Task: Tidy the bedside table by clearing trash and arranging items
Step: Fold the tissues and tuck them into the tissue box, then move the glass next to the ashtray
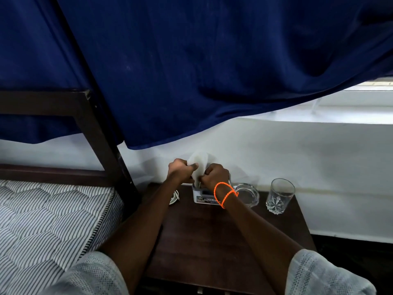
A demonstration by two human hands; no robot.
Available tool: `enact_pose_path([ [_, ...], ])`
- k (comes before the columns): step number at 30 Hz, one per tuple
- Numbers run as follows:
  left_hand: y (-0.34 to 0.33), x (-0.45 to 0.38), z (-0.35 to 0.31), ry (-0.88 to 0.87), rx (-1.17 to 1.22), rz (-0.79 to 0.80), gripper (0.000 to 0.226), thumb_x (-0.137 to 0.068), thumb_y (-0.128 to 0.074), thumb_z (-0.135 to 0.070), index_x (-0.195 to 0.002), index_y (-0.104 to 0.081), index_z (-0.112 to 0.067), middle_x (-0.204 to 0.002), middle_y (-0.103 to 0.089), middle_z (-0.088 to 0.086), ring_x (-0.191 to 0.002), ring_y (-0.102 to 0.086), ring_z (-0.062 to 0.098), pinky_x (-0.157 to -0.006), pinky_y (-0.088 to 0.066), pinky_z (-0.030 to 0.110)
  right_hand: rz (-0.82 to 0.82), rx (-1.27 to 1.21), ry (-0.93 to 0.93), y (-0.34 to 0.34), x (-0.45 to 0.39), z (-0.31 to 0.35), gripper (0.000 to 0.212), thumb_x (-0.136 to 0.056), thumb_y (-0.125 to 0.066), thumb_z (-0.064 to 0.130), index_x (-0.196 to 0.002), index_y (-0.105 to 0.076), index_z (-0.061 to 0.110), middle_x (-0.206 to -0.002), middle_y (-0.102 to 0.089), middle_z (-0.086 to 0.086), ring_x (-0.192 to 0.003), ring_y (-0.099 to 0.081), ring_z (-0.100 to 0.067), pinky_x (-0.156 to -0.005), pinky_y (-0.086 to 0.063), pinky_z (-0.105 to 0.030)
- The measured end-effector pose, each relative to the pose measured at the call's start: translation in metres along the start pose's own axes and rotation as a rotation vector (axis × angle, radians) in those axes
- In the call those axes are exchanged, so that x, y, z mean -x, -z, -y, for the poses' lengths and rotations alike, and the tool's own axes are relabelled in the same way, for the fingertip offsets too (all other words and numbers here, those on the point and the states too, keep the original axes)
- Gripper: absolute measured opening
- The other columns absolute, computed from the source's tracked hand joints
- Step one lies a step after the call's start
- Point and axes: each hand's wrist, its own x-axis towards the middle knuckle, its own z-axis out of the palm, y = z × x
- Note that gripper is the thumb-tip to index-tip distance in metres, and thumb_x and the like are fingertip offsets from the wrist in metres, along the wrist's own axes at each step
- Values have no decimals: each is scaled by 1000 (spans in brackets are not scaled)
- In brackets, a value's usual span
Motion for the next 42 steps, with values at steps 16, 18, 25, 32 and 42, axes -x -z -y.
enact_pose_path([
  [16, -51, 61, 1, -162, -6, -141, 34, -79, -64, -40, -99, -81, -18, -97, -80, 8, -94, -74, 30, -94, -57, 40, 4, 29, -51, 66, 44, -56, 17, -66, -83, 17, -75, -69, 15, -71, -71, -1, -56, -63, -10, -55, -49, -12],
  [18, -72, 70, 0, -180, 5, -119, 30, -80, -66, -37, -98, -81, -18, -95, -81, 7, -92, -76, 28, -93, -57, 39, -6, 68, -58, 78, 51, -75, 13, -65, -78, 14, -67, -66, 15, -69, -74, -4, -60, -67, -15, -62, -57, -24],
  [25, -156, 101, -12, -316, 52, 45, 13, -84, -74, -21, -94, -81, -18, -91, -81, 2, -85, -76, 19, -84, -61, 36, -34, 110, -152, 118, 67, -156, 28, -69, -81, 19, -55, -57, 18, -66, -74, -6, -69, -73, -20, -71, -59, -32],
  [32, -209, 97, -14, -417, -19, 251, 30, -79, -81, -12, -108, -75, -6, -94, -74, 2, -93, -71, 22, -90, -56, 34, -223, 43, -252, 149, 53, -202, 30, -66, -81, 39, -81, -64, 20, -88, -73, -8, -87, -68, -32, -71, -52, -32],
  [42, -229, 81, -20, -481, -39, 336, 40, -82, -77, -8, -121, -72, -15, -116, -74, -4, -104, -63, 6, -81, -40, -2, -147, -68, -143, 150, 17, -213, 64, -56, -94, 23, -114, -67, 20, -106, -74, -3, -88, -65, -14, -72, -43, -16],
])
